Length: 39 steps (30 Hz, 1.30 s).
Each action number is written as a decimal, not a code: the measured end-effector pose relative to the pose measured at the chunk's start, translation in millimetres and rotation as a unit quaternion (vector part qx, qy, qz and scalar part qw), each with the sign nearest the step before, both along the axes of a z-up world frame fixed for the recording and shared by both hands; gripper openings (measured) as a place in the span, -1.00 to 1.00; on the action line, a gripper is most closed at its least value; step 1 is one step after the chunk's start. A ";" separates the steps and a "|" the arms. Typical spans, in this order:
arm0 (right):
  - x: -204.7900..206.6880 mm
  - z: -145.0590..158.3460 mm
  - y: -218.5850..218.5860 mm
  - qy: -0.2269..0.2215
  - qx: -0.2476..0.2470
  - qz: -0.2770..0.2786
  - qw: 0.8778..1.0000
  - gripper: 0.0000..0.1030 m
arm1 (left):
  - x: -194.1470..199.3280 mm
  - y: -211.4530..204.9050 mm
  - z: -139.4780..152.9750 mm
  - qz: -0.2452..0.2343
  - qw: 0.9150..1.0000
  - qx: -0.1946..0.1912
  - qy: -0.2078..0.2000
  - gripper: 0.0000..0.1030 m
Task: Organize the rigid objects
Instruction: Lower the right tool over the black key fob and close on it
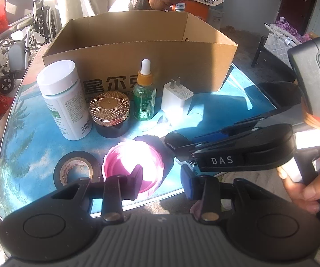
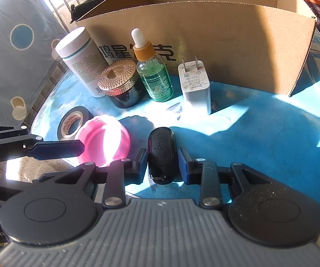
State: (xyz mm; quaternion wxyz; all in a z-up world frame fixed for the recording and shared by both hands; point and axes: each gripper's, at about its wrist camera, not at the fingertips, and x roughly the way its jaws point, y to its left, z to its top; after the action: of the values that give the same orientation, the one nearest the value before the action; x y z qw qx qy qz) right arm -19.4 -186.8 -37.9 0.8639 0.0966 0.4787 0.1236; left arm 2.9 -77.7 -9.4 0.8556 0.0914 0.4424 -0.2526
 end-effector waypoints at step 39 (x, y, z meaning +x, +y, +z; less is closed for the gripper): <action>3.4 0.2 4.7 0.009 -0.004 0.001 1.000 -0.44 | -3.4 -1.2 0.8 -0.004 1.000 0.003 -0.006 -0.26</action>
State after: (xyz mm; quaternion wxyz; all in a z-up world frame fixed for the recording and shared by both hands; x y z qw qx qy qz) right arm -16.0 -182.0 -37.7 0.8596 0.0940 0.4874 0.1212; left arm -0.5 -78.9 -8.6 0.8572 0.0971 0.4372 -0.2542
